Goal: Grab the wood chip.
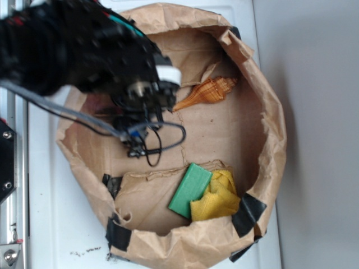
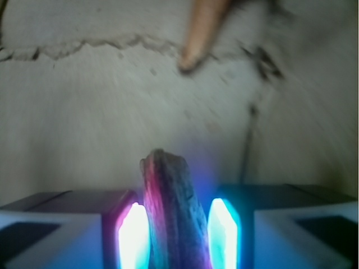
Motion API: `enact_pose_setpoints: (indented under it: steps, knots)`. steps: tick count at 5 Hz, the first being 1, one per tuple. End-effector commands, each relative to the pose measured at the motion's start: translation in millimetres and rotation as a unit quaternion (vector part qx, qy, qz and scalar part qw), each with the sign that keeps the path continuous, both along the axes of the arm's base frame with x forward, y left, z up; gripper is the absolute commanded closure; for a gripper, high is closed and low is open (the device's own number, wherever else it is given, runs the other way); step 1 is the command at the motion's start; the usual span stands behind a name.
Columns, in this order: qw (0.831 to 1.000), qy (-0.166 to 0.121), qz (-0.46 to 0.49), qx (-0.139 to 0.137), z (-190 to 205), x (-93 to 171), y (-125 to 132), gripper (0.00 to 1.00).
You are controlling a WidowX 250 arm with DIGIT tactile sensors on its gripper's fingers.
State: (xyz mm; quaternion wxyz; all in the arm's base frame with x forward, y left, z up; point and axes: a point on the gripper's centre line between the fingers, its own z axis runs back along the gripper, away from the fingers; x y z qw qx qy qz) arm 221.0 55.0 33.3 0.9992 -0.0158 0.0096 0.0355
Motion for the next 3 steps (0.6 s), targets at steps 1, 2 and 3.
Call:
enact_pose_setpoints:
  steps: [1,2,3]
  knots:
    - [0.997,-0.051,0.002,-0.056,99.7,8.9,-3.9,1.0]
    - [0.997,-0.053,0.003,-0.054,134.2,8.2,-16.4,1.0]
    - [0.997,-0.062,0.01,-0.047,145.6,4.4,-24.2,1.0]
